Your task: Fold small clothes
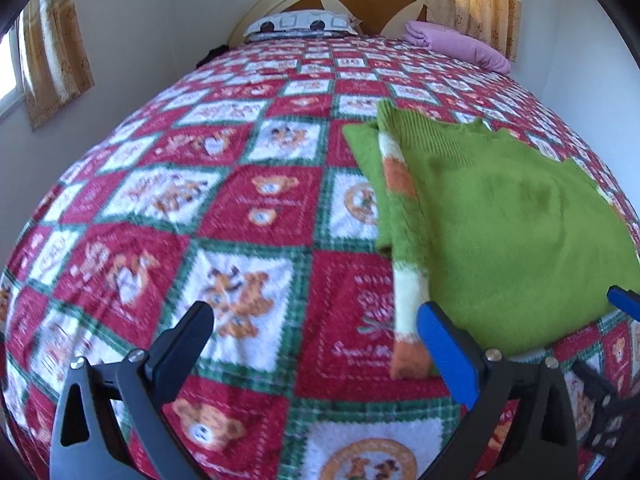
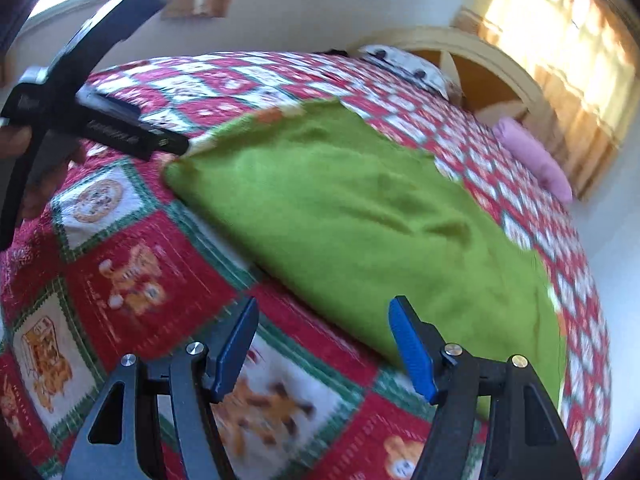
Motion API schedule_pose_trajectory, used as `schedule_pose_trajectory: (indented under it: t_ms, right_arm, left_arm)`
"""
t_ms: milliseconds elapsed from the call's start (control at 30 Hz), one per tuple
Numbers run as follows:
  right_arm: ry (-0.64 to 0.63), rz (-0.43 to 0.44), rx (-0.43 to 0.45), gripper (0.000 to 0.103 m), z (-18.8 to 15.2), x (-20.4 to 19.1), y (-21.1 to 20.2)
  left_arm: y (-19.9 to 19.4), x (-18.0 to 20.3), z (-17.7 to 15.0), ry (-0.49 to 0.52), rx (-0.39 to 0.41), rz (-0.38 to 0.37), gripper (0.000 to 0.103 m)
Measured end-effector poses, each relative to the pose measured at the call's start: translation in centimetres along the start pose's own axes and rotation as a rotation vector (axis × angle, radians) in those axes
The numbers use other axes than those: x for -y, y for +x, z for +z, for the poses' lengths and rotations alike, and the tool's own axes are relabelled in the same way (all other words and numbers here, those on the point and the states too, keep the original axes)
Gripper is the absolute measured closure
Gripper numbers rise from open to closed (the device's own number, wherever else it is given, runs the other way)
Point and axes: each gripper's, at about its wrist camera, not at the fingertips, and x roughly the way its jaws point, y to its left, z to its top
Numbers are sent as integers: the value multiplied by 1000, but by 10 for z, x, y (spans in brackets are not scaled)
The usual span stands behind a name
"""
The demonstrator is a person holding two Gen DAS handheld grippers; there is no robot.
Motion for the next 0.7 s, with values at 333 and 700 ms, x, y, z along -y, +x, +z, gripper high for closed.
schedule_pose_trajectory:
  t_ms: [333, 700]
  right_arm:
    - [-137, -22, 85, 35, 33, -53, 12]
    - [-218, -70, 140, 35, 64, -91, 37]
  left_arm:
    - [10, -22, 32, -80, 45, -94, 0]
    - [50, -11, 69, -110, -10, -212, 12]
